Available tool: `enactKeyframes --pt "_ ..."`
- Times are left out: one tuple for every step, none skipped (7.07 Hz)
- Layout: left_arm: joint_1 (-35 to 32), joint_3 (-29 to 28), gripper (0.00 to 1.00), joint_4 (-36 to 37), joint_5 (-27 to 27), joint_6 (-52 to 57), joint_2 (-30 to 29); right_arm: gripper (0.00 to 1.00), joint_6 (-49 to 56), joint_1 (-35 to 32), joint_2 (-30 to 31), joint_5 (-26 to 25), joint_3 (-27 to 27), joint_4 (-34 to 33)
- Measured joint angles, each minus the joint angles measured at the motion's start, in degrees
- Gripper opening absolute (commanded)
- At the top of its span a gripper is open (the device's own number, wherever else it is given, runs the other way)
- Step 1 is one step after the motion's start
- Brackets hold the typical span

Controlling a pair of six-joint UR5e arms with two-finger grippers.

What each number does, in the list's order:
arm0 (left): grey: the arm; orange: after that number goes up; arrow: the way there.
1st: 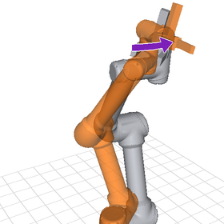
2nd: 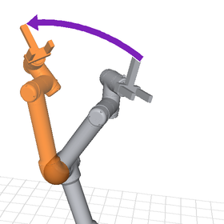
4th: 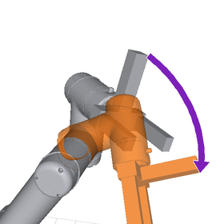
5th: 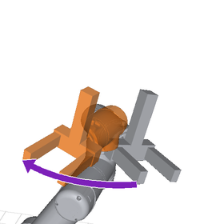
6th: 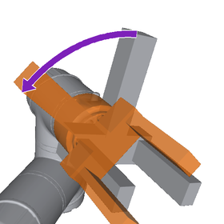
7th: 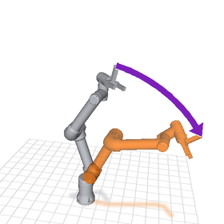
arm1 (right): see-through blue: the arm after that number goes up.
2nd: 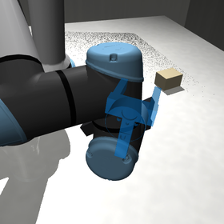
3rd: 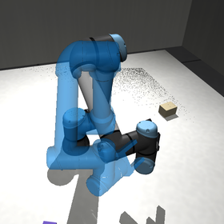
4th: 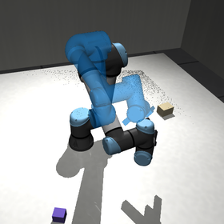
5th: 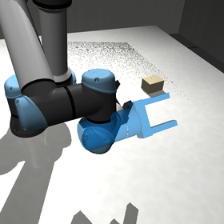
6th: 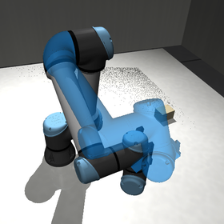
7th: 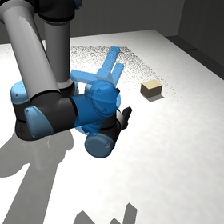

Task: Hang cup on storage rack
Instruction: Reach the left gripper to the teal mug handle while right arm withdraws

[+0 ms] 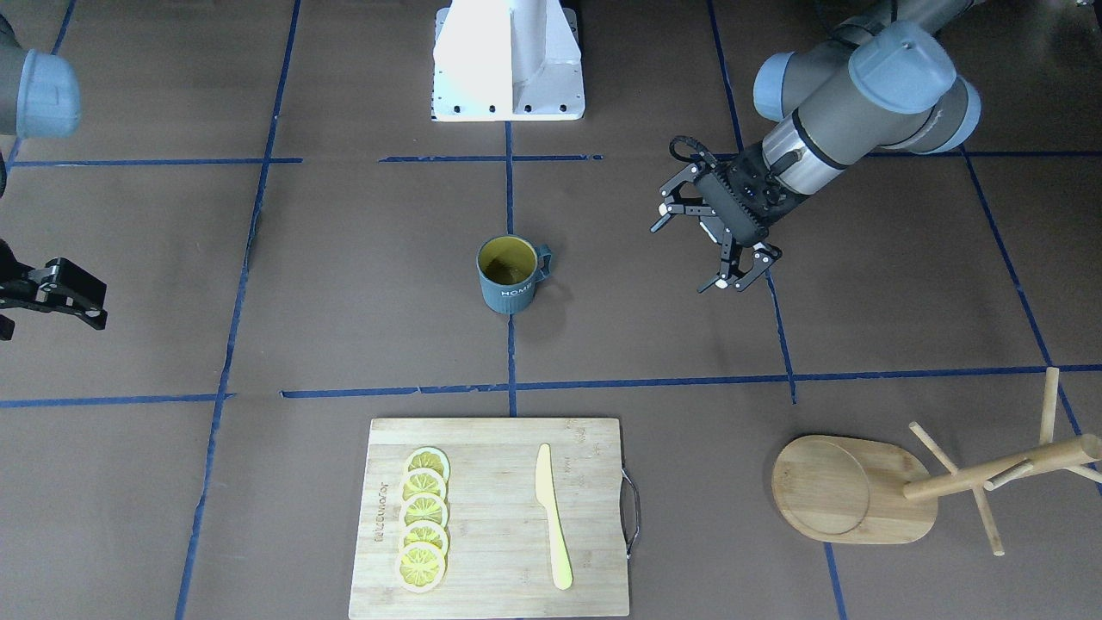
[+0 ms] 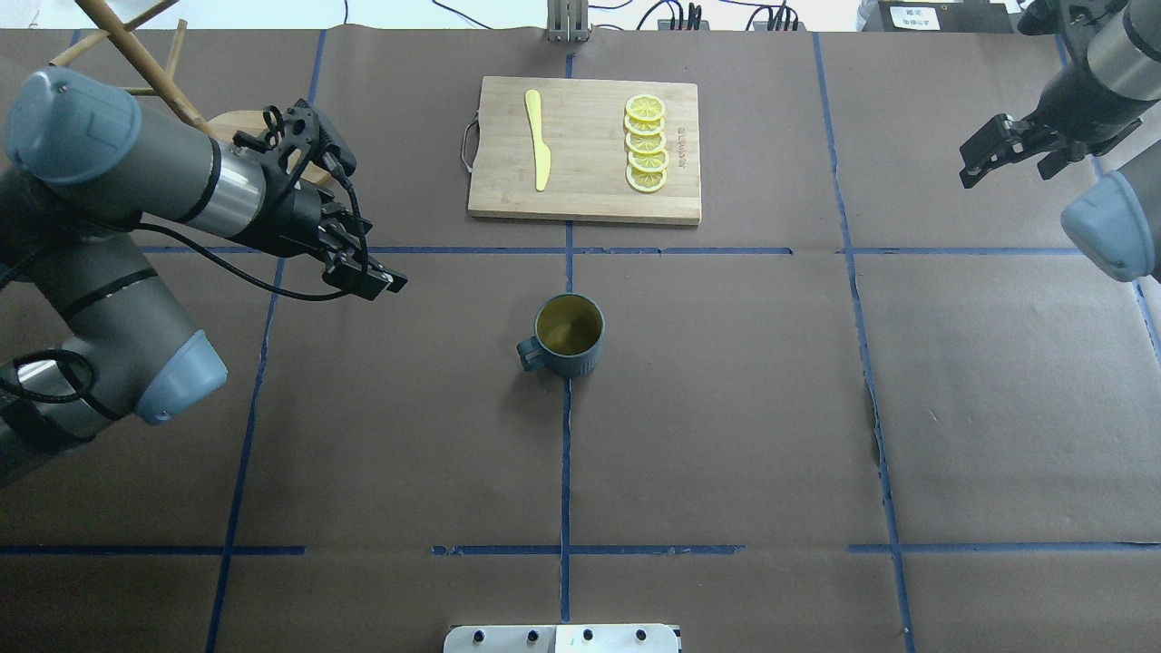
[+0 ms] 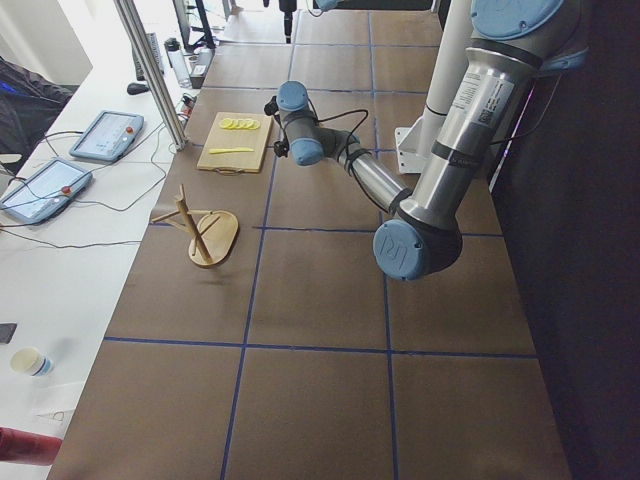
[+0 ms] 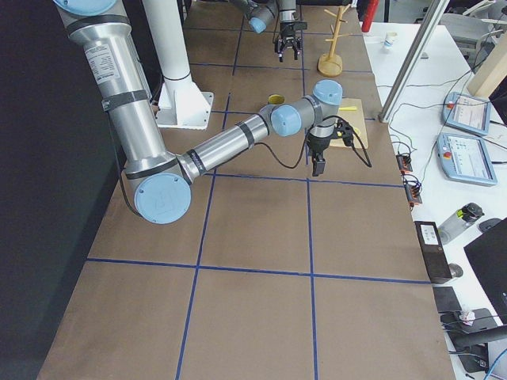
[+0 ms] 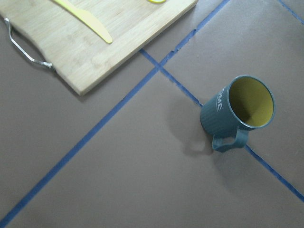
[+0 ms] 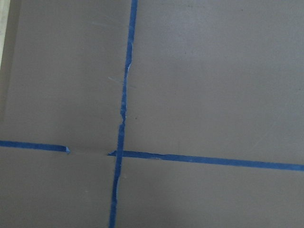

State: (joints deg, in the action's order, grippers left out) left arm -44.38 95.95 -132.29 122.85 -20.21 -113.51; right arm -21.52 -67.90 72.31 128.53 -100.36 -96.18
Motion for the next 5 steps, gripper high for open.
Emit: enactKeyframes --pt "3.73 -1.71 1.00 -3.29 -6.96 0.00 -0.44 1.00 6.81 -1.76 1.46 0.50 0.98 0.02" --pt "7.08 -2.31 1.00 -4.47 -12.49 -0.02 -0.73 1.00 11.23 -3.21 3.19 0.98 1.41 0.07" --pt "9.92 -2.49 1.00 -4.95 -15.74 -0.12 -0.86 1.00 13.15 -4.26 4.90 1.55 1.57 0.19" --pt "12.05 -2.53 1.00 -5.20 -17.11 -0.42 -1.05 1.00 13.64 -4.77 6.02 1.94 1.62 0.30" --pt "13.67 -2.61 1.00 -5.25 -17.62 -0.90 -1.55 1.00 13.70 -4.96 6.50 2.14 1.64 0.35"
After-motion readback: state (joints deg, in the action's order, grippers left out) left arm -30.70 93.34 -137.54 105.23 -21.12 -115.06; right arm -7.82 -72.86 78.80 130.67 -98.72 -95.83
